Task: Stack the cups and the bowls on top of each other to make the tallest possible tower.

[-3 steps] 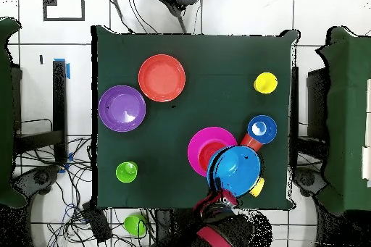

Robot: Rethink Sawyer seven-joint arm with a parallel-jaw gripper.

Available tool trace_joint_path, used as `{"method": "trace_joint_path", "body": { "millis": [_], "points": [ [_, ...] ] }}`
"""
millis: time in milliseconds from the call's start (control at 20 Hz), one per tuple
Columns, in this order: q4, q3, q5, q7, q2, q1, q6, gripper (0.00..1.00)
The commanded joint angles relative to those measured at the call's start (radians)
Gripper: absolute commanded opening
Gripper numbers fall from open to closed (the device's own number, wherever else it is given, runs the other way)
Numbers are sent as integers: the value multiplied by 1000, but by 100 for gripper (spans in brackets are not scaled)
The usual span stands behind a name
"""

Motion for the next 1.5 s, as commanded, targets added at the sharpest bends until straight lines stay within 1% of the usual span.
{"method": "trace_joint_path", "body": {
  "millis": [50,600,1150,1500],
  "points": [
    [-68,112,-39,-11,13,21,93,0],
    [-72,103,-60,21,13,39,90,0],
    [-77,111,-52,4,16,20,93,0],
    [-77,126,-26,-28,24,7,109,0]
  ]
}}
